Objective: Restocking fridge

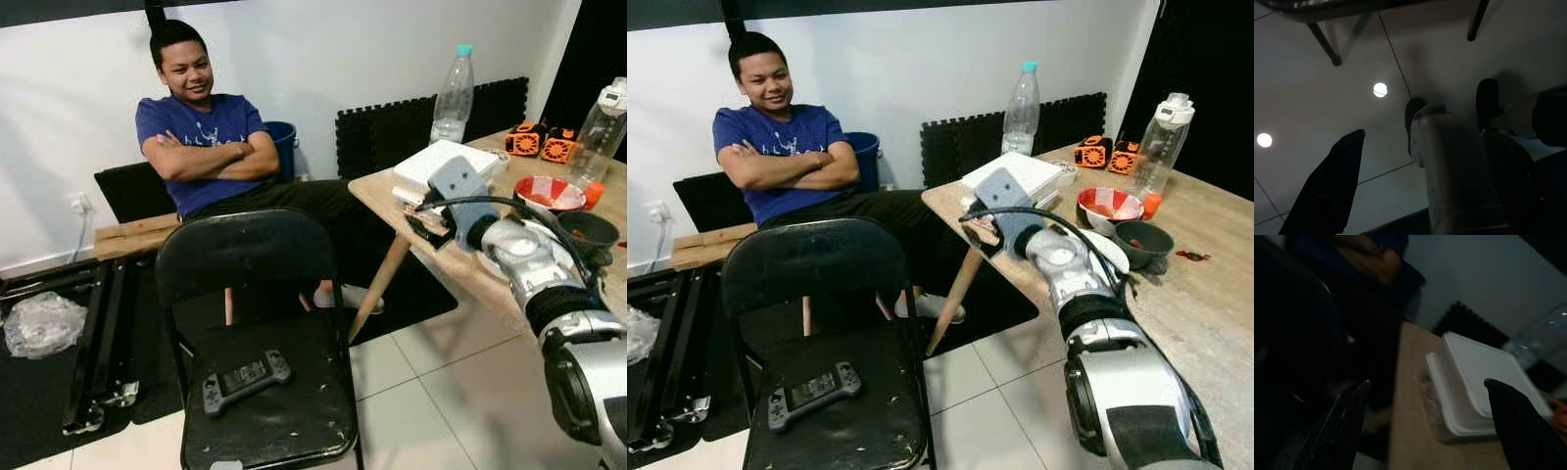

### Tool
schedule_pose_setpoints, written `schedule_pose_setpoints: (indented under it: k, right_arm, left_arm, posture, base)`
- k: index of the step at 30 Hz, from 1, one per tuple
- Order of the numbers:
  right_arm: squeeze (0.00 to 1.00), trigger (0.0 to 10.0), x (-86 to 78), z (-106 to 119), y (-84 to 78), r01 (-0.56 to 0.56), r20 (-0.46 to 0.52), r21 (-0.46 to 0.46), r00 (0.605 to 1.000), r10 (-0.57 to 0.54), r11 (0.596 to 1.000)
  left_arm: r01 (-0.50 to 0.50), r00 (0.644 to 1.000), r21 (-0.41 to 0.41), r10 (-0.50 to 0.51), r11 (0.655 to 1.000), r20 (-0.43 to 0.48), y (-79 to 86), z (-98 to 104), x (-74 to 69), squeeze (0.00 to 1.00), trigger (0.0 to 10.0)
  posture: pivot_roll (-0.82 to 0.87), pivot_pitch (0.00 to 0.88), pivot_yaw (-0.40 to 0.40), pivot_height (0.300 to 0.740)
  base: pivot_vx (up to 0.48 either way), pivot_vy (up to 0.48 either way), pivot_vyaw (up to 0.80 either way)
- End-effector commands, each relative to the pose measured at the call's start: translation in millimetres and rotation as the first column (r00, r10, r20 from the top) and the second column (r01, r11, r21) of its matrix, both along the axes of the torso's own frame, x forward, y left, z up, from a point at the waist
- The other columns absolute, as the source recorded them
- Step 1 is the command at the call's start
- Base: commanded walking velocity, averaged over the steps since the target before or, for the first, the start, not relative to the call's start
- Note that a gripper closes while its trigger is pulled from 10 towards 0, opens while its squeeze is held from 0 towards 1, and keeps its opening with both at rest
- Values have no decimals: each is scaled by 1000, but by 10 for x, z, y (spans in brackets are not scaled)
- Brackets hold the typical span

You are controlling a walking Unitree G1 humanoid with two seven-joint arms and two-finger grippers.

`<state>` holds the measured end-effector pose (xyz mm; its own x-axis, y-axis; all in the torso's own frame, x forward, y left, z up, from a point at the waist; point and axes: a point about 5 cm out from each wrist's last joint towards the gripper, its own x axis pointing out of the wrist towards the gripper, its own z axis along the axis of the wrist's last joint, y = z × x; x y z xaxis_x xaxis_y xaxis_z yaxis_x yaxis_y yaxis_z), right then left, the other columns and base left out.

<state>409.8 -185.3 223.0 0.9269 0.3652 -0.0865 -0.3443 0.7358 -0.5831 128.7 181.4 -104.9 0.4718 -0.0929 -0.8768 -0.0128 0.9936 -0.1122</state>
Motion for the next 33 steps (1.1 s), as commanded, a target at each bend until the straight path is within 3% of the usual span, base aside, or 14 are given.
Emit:
schedule_pose_setpoints:
  k: [1,5,6,11,16,18,24,29,31,32,33]
  right_arm:
    - [0,10000,14,20,-76,44,-6,-91,999,-45,995]
    - [0,10000,13,27,-145,67,-5,-162,998,-69,985]
    - [0,10000,6,24,-196,72,-13,-200,997,-76,977]
    - [0,10000,-8,25,-309,92,-30,-262,994,-104,961]
    - [0,10000,-21,47,-428,123,-44,-292,989,-142,948]
    - [0,10000,-35,76,-529,150,-44,-327,984,-173,933]
    - [0,10000,-59,157,-687,203,-24,-354,974,-226,913]
    - [0,10000,-80,197,-790,238,-21,-361,965,-263,902]
    - [0,10000,-85,236,-822,251,-6,-362,962,-271,898]
    - [0,10000,-85,236,-822,251,-6,-362,962,-271,898]
    - [0,10000,-84,294,-832,256,11,-341,963,-269,904]
  left_arm:
    - [-10,1000,24,11,1000,-17,105,-13,-84,0,10000]
    - [-15,1000,28,16,999,-24,136,-25,-145,0,10000]
    - [-12,999,30,12,999,-30,175,-34,-215,0,10000]
    - [7,1000,33,-6,999,-31,227,-38,-291,0,10000]
    - [20,999,42,-18,999,-40,290,-45,-391,0,10000]
    - [34,998,53,-31,998,-59,347,-53,-505,0,10000]
    - [45,996,60,-41,997,-73,423,-55,-665,0,10000]
    - [18,1000,75,-16,997,-20,521,-9,-592,0,10000]
    - [-9,999,94,5,996,39,601,47,-439,0,10000]
    - [-9,999,94,5,996,39,601,47,-439,0,10000]
    - [-23,996,107,14,994,87,650,95,-315,0,10000]
  posture:
    - [-50,0,2,740]
    - [-41,21,0,740]
    - [-18,85,17,740]
    - [13,142,33,740]
    - [33,189,47,740]
    - [50,238,65,740]
    - [70,281,88,740]
    - [73,292,92,740]
    - [68,293,91,740]
    - [68,293,91,740]
    - [68,291,90,740]
  base:
    - [0,0,0]
    - [0,0,0]
    - [0,0,0]
    - [0,0,0]
    - [0,0,0]
    - [0,0,0]
    - [0,0,0]
    - [0,0,0]
    - [0,0,0]
    - [0,0,0]
    - [0,0,0]
